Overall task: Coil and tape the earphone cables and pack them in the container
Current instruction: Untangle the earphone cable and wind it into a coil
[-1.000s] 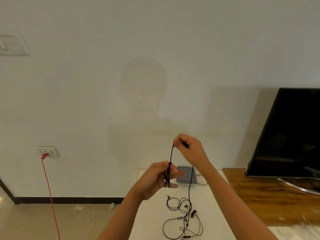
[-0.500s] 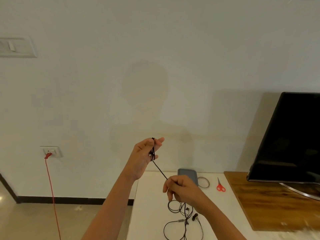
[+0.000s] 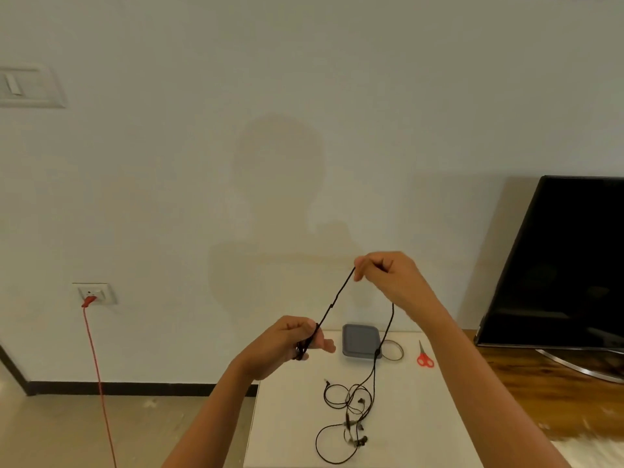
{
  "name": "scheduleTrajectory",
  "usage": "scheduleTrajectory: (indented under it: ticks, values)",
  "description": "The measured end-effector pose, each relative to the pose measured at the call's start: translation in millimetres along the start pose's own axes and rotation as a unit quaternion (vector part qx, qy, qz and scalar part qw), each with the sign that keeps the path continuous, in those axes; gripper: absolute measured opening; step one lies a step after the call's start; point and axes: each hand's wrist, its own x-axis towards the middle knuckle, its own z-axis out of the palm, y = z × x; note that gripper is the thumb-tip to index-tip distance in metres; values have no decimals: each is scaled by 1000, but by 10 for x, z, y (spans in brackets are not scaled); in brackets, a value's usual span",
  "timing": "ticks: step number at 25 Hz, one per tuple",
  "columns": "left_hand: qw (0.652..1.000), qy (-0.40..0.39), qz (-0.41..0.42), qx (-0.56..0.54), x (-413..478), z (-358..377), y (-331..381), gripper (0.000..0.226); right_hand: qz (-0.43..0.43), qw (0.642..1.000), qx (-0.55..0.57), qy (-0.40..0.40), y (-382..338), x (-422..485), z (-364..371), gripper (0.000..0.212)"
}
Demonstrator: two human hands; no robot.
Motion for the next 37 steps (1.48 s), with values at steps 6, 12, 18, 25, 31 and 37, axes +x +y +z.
scheduleTrajectory:
  ticks: [6,12,18,25,31,37]
  values:
    - [913,-41,104,-392,-58,89,282,30,56,998,-14,-21,636,80,441,32]
    - [894,95,140,-415,24,55,458,36,160,964,179,-115,730,-609,900,59]
    - [956,212,134,-155,97,-5,317,30,103,969,137,-176,234,-982,778,57]
    - [998,19,62,-11,-42,180,249,36,-66,996,50,-38,-247,-418,242,42]
    - [955,-34,101,-277,-86,253,442,33,44,989,127,-56,492,-20,494,28]
    - [974,119,91,-172,113,161,373,29,138,959,166,-182,589,-748,862,49]
